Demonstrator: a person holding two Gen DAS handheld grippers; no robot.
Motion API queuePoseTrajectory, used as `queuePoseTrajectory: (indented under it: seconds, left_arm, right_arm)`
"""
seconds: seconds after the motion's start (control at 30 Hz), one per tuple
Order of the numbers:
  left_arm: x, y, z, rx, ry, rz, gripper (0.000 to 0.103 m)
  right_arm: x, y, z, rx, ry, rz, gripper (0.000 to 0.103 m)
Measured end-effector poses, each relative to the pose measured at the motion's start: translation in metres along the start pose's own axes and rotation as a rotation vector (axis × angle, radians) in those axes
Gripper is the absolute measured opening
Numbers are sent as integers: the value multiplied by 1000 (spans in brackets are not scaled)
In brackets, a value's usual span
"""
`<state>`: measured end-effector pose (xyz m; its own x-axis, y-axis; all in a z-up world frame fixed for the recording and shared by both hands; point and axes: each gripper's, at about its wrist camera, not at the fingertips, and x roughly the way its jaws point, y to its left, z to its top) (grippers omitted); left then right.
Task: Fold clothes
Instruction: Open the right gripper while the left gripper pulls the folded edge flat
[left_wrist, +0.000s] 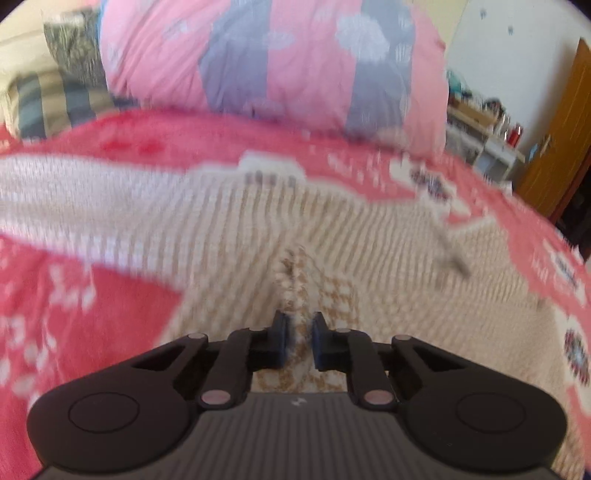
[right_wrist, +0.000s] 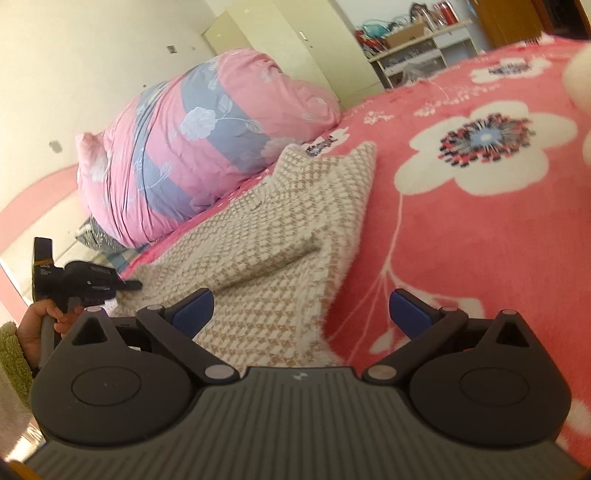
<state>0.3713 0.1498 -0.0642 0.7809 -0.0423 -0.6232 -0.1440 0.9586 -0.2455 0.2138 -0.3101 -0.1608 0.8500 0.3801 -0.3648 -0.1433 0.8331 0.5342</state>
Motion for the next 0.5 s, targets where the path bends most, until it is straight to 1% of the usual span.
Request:
queuePoseTrajectory:
  seconds: [0.13,0.23,0.33,0.4,0.43,0.47,0.5]
  left_arm:
    - [-14,-18,46,28,-130,-34,14]
    - [-10,-27,62,50,-188,-31,14]
    - [28,-24,48,89,-79,57,15]
    - [60,-14,25,125,51,113,20]
    - [66,-9,15,133,61,143,23]
    - [71,-4,5,141,63,173,31]
    - [66,-1,1,131,35,170,32]
  right_arm:
    - [1,-3,0,16,7,-1,102]
    - [2,-2,-1,10,15,-4,102]
    - [4,-2,-1,12,21,-5,102]
    - [4,-3,-1,12,22,-5,102]
    - [4,-3,-1,11,22,-5,102]
    - [3,-3,-1,11,22,-5,102]
    - [3,-3,-1,11,21,-4,102]
